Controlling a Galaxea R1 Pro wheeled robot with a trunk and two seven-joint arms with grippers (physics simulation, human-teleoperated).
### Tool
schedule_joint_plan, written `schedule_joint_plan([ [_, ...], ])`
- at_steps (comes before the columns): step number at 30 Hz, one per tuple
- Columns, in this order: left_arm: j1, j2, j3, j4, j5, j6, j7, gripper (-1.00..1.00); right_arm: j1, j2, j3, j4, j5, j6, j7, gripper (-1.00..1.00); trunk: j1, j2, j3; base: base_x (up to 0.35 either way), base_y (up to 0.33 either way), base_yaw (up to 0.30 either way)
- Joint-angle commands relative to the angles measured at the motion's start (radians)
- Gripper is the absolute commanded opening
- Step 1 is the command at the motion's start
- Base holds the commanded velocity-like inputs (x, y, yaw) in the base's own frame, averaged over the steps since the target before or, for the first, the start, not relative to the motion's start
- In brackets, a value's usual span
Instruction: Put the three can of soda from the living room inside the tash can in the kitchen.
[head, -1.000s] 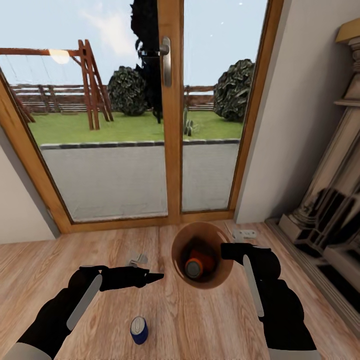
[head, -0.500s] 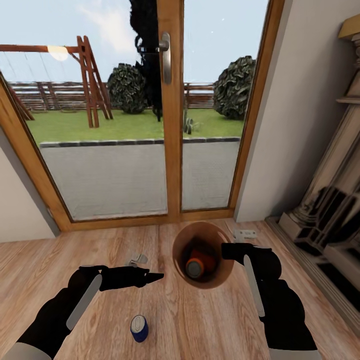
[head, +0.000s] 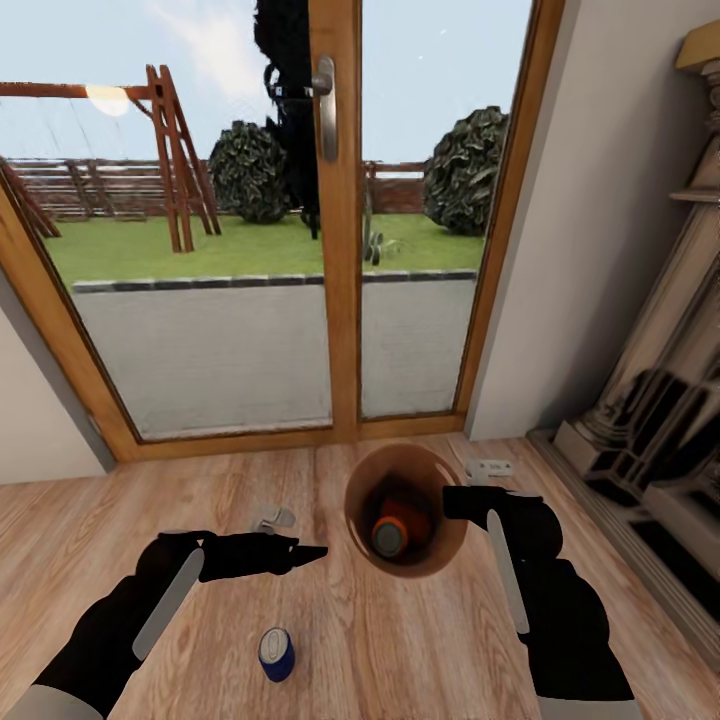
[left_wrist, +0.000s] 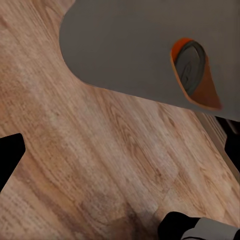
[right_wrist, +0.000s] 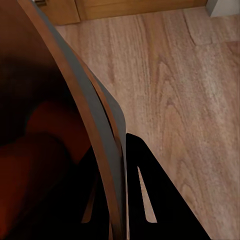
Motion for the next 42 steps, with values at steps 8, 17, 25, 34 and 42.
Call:
schedule_joint_plan([
  [8, 0.0, 0.0, 0.0, 0.0, -0.001, 0.0, 0.0, 1.0, 0.0, -0.001, 0.0, -0.001, -0.019, 0.0, 0.003, -1.0, 0.0, 0.0, -0.013, 0.0, 0.0, -0.017],
  [17, 0.0, 0.0, 0.0, 0.0, -0.001, 0.0, 0.003, 1.0, 0.0, 0.0, 0.001, -0.001, -0.019, 0.0, 0.003, -1.0, 0.0, 0.0, -0.027, 0.0, 0.0, 0.0],
  [25, 0.0, 0.0, 0.0, 0.0, 0.0, 0.0, 0.0, 1.0, 0.0, 0.0, 0.001, -0.001, -0.019, 0.0, 0.003, -1.0, 0.0, 0.0, -0.04, 0.0, 0.0, 0.0],
  [34, 0.001, 0.0, 0.0, 0.001, -0.001, 0.0, 0.0, 1.0, 0.0, 0.0, 0.001, 0.0, -0.019, 0.0, 0.003, -1.0, 0.0, 0.0, -0.055, 0.0, 0.0, 0.0],
  [42, 0.0, 0.0, 0.0, 0.0, 0.0, 0.0, 0.0, 1.0, 0.0, 0.002, 0.001, 0.001, -0.02, 0.0, 0.003, -1.0, 0.0, 0.0, -0.068, 0.0, 0.0, 0.0],
])
